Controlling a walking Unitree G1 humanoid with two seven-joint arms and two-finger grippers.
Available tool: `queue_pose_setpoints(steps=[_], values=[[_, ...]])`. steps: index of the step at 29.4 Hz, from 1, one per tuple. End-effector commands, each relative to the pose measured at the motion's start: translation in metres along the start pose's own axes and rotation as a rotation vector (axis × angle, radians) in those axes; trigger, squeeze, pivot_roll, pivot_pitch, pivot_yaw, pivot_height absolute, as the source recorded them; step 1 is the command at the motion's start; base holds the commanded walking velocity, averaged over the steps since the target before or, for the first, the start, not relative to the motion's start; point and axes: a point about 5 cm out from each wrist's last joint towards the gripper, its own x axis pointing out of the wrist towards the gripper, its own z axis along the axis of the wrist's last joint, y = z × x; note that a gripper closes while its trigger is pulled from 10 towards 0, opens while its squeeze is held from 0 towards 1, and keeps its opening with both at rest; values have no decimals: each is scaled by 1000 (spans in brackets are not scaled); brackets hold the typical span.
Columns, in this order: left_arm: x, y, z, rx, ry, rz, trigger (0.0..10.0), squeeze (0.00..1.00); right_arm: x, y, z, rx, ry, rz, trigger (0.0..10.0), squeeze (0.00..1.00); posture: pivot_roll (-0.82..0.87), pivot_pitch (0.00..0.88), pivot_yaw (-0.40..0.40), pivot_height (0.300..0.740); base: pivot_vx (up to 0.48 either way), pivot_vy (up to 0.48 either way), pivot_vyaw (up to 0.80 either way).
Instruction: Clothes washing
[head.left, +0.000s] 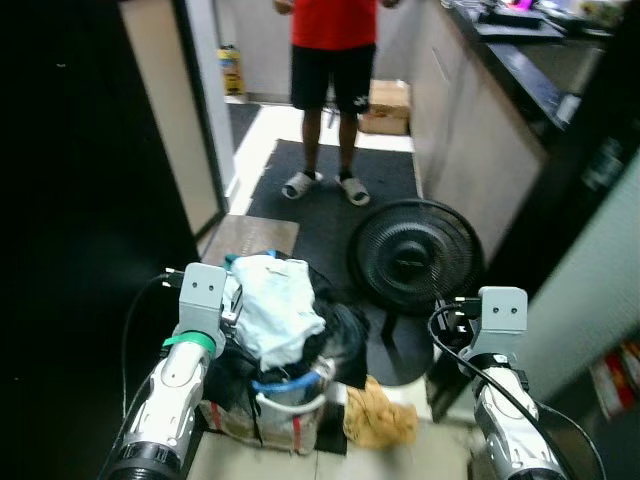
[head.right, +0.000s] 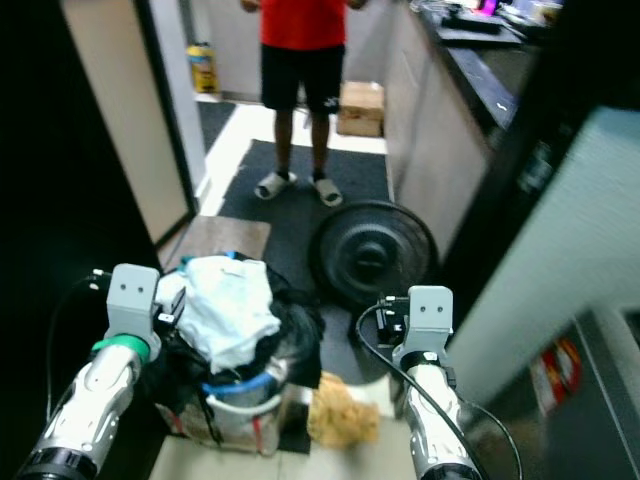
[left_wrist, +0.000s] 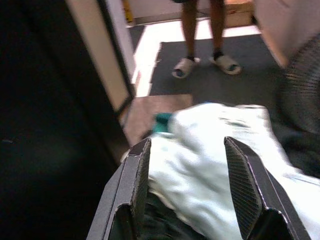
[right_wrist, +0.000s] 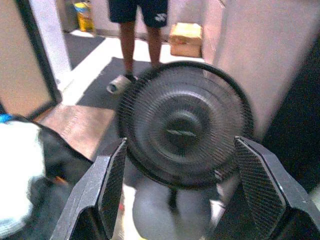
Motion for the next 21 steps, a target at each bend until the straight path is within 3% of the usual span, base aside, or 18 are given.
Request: queue_pose_setpoints(steps=[1, 5, 17, 21], values=[[-2, 3, -7, 6, 26, 13, 10000, 0, -3, 4, -6, 6, 24, 6, 10000, 0, -18, 19, 51, 740, 334, 0, 0], [-2, 3, -7, 5, 28, 14, 10000, 0, -2, 4, -6, 2, 27, 5, 10000, 0, -18, 19, 51, 740, 331, 0, 0], [-3, 6, -11, -4, 45, 21, 10000, 0, -3, 4, -6, 2, 24, 12, 10000, 0, -14, 23, 48, 740, 0, 0, 0], [-5, 0, -16, -1, 67, -11, 10000, 0, -4, 10, -5, 5, 12, 60, 10000, 0, -14, 31, 48, 740, 0, 0, 0]])
